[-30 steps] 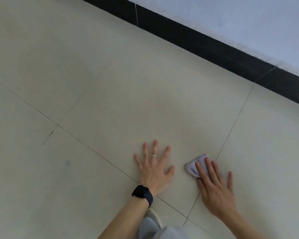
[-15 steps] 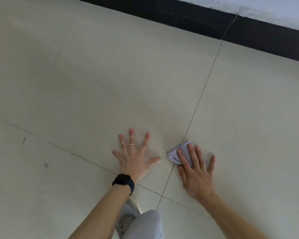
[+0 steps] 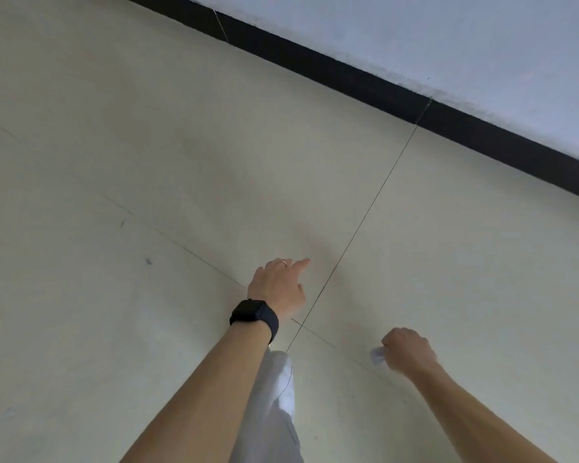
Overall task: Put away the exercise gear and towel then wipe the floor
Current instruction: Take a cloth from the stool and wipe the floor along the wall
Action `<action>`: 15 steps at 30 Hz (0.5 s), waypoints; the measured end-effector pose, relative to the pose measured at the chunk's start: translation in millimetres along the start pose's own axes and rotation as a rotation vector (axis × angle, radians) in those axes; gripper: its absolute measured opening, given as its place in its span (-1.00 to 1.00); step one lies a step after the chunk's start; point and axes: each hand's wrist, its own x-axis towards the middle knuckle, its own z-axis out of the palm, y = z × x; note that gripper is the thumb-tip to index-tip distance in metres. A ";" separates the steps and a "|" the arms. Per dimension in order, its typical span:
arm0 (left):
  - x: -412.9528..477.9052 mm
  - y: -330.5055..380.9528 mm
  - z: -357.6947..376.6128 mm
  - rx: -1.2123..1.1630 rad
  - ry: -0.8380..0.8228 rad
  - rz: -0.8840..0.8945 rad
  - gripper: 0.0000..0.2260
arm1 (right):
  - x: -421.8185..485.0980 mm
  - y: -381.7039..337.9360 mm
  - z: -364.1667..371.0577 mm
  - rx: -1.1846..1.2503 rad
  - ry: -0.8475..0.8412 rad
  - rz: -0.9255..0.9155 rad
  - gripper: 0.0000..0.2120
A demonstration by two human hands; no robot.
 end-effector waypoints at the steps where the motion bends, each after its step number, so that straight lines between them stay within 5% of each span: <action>1: -24.3 0.6 -5.5 -0.009 -0.005 0.000 -0.48 | -25.7 4.6 -5.7 0.021 0.001 -0.029 -0.83; 5: -128.2 -10.8 -48.6 -0.144 0.032 -0.084 -0.52 | -144.7 -17.5 -51.5 0.085 0.143 -0.155 -0.53; 15: -388.9 -132.2 -280.9 -0.529 0.257 -0.274 -0.54 | -480.1 -252.9 -211.8 0.278 0.196 -0.496 -0.58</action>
